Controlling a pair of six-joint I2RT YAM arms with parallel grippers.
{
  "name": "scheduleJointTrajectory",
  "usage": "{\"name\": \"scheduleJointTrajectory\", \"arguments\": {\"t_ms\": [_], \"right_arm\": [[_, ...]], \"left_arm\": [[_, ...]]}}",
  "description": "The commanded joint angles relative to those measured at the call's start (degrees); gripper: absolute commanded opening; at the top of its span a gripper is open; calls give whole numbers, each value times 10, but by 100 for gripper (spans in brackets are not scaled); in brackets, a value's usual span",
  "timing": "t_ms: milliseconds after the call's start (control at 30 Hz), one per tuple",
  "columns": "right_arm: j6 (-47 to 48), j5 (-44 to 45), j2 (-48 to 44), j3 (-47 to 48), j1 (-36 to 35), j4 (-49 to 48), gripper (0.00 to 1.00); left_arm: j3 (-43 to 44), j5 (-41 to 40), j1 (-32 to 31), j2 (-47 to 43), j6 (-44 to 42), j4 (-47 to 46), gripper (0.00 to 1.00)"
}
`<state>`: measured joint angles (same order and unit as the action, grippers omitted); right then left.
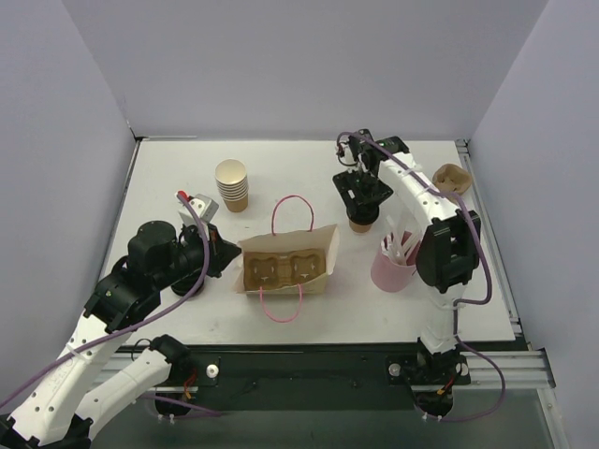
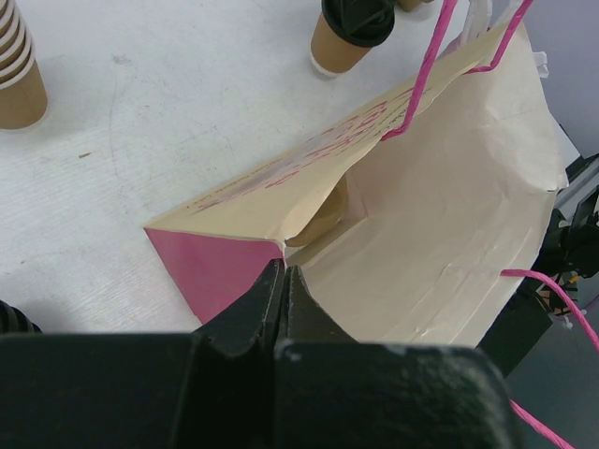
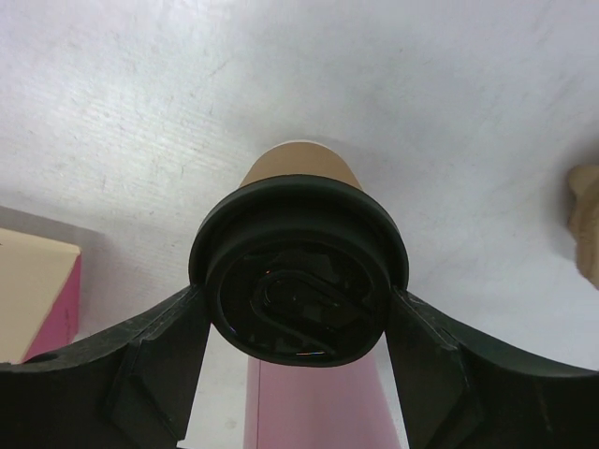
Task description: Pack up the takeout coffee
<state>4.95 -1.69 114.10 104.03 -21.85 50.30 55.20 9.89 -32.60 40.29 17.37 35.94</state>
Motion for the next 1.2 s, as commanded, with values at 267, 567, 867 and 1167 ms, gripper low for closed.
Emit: {"name": "scheduleJointTrajectory", "arguments": {"t_ms": [267,567,867,1167], "right_arm": [[-28,70,-208,146,-101,65,52],[22,73,-288,255,-277,64,52],[94,-20,-358,173,-405,10,52],[136,-10,-358,92,-478,21,52]], "left_arm": [[36,-16,-1,24,9,-15,0],[78,-28,0,76,11,-20,0],[101,-25,0,105,15,-68,0],[91,-23,1,102,9,-108,0]]}}
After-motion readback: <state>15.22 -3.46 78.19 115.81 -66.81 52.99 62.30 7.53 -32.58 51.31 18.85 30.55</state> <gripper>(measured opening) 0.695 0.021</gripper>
